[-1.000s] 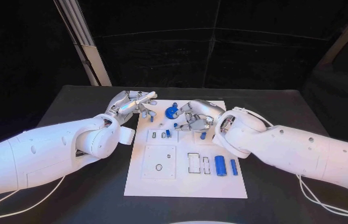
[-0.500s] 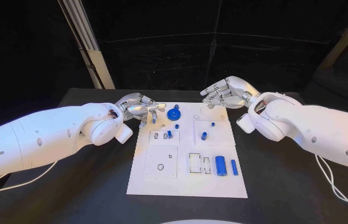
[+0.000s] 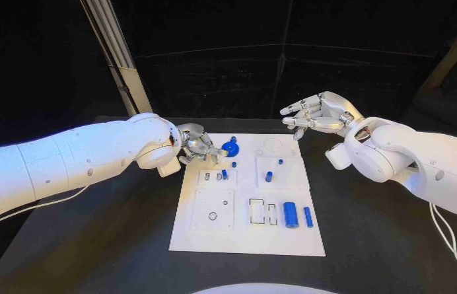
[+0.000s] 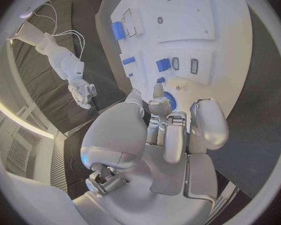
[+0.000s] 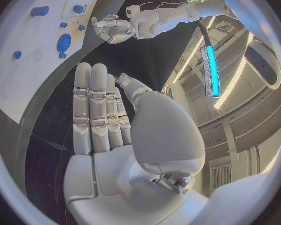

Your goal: Assemble the parts on the task board

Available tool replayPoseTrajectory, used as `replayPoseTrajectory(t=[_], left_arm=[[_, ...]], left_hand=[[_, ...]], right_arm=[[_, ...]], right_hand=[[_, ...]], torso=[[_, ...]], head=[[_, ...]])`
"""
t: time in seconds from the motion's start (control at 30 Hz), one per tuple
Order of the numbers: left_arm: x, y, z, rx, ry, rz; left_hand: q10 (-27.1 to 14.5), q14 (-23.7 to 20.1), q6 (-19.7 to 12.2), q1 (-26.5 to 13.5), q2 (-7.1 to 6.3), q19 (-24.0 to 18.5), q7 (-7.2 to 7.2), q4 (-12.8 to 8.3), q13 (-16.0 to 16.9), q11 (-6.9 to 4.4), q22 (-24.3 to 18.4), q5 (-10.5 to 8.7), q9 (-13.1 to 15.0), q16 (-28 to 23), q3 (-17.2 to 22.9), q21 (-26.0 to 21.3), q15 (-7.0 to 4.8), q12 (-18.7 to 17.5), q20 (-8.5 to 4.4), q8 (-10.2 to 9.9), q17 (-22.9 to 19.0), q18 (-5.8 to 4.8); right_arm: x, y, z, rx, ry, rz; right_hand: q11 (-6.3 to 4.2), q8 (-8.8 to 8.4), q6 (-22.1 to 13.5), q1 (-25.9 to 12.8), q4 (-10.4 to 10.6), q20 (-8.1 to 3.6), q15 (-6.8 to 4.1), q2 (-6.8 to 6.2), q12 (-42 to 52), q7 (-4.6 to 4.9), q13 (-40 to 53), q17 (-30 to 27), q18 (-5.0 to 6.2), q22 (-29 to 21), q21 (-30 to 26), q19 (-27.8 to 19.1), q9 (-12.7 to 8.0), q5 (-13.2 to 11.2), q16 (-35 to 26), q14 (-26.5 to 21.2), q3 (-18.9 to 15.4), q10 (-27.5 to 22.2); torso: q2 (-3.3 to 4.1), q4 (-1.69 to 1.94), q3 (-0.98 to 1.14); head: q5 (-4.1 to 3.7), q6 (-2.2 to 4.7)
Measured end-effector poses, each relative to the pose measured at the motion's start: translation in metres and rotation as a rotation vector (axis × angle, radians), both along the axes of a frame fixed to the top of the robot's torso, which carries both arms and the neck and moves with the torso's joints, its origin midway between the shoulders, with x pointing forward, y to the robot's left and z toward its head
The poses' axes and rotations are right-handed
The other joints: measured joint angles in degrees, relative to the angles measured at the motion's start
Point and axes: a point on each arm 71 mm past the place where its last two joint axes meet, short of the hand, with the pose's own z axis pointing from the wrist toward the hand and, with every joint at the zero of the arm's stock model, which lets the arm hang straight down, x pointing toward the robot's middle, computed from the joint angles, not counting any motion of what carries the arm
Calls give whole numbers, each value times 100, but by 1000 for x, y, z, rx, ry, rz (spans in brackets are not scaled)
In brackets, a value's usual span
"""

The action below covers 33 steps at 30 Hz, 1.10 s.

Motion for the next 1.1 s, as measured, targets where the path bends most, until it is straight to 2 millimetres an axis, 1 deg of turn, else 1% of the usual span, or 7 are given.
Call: replayPoseTrajectory(t=[0.07,0.13,0.17,0.33,0.37,0.7,1.1], left_arm=[[2,-5,-1,44,11,-7],[3,-9,-2,77,21,-12],[4,-12,-2,97,28,-16],[6,-24,-3,165,56,-36],[6,-26,-3,177,62,-41],[10,-38,-6,271,101,-79],[13,-47,-8,314,121,-105]], left_hand=[[20,0,-78,0,0,31,-23,0,131,-20,150,-31,145,0,-79,96,0,129,-31,191,0,0],[20,20,-175,-11,11,50,-29,-1,197,-20,280,-31,287,0,-155,178,-20,201,-50,369,0,-68],[20,20,-209,-36,36,61,-26,6,209,-20,323,-55,338,0,-179,205,-20,216,-61,428,0,-92],[19,21,-308,-158,92,61,-47,8,215,-20,415,-281,528,0,-318,247,-20,251,-61,652,0,-92],[34,21,-335,-183,83,61,-45,11,215,-35,429,-298,554,0,-341,246,-20,251,-61,685,0,-92],[50,1,-348,-217,98,80,-47,1,261,-51,468,-298,627,0,-374,270,-40,302,-80,760,-1,-92],[59,1,-369,-217,98,80,-68,0,296,-60,475,-298,693,0,-405,270,-39,322,-80,839,-2,-91]], right_arm=[[0,0,0,4,2,-5],[0,0,0,7,3,-7],[0,0,0,8,3,-9],[0,0,0,11,2,-17],[0,0,0,11,1,-18],[1,2,0,12,0,-22],[1,4,0,11,2,-21]], right_hand=[[0,0,-10,-30,-4,19,-1,-29,63,-10,106,130,0,16,17,19,-3,6,144,-5,-53,0],[-16,0,-15,-31,-27,19,-2,-28,103,-15,194,236,0,24,17,19,-10,34,261,-106,-76,-29],[2,0,-31,-32,-29,19,1,-27,103,-30,221,269,0,29,17,19,-13,34,296,-152,-78,-68],[60,0,-97,-54,-55,48,42,-5,149,28,318,403,-1,36,17,-41,-15,63,425,-418,-142,-313],[72,0,-110,-54,-65,52,52,-5,153,15,330,421,-2,36,17,-76,-15,63,445,-467,-152,-343],[82,0,-155,-53,-96,91,84,-5,244,51,398,539,-2,49,17,-140,-15,133,587,-641,-184,-474],[102,20,-172,-53,-110,101,100,-5,267,35,417,577,-2,54,17,-169,-14,167,641,-723,-197,-536]], torso=[[2,0,-1],[3,0,-3],[5,0,-4],[14,2,-9],[16,4,-11],[20,9,-19],[23,12,-21]], head=[[2,1],[2,3],[2,1],[8,-28],[10,-35],[7,-88],[3,-119]])
